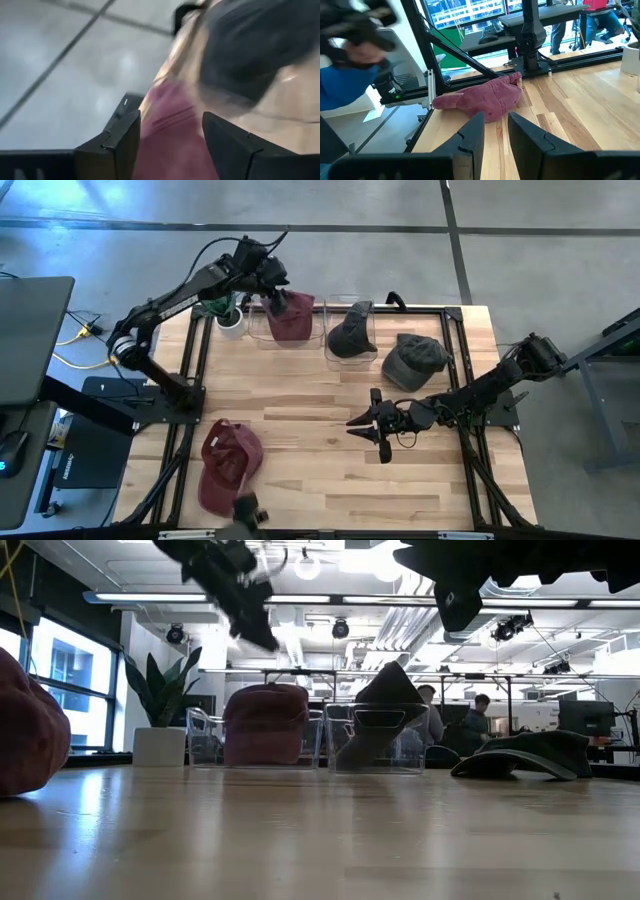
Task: Pick & Place hat
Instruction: Put the black cap into the right transparent bin
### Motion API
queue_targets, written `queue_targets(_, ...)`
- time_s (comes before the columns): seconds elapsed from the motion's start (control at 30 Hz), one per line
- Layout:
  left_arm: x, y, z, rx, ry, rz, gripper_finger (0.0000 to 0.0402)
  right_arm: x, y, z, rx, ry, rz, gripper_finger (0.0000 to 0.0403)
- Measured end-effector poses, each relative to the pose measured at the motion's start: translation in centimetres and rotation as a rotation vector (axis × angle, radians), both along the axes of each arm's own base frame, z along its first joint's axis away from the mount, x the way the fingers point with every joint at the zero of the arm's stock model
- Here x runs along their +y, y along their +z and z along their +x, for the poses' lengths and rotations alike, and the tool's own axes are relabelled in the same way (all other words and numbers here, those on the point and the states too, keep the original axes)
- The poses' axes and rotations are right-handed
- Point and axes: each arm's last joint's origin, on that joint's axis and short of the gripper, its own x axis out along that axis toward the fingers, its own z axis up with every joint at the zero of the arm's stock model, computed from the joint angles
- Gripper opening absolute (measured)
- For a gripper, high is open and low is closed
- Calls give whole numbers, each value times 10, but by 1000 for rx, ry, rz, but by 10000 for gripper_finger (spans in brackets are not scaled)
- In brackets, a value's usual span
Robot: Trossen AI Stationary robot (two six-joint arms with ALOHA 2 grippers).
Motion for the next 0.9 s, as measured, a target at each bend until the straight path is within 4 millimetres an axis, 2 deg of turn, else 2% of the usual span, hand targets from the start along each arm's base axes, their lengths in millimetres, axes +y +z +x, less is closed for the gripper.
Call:
queue_targets(0.13, -49, 22, 10, -59, -132, 42, 173, 3, 0, -1, -1, -5, -2, 83)
queue_targets(0.23, -93, 23, 21, -119, -257, 60, 154, 13, 4, -5, -17, -98, -66, 82)
queue_targets(0.33, -137, 11, 32, -178, -368, 53, 138, 30, 14, -11, -46, -158, -136, 82)
queue_targets(0.43, -181, -10, 43, -233, -445, 58, 125, 52, 24, -20, -33, -205, -214, 82)
queue_targets(0.63, -250, -54, 51, -323, -500, 88, 115, 85, 33, -41, 128, -405, -353, 82)
queue_targets(0.77, -282, -79, 53, -322, -446, 104, 115, 88, 26, -53, 238, -436, -261, 82)
queue_targets(0.9, -300, -86, 53, -338, -431, 100, 114, 67, 9, -60, 505, -451, -99, 83)
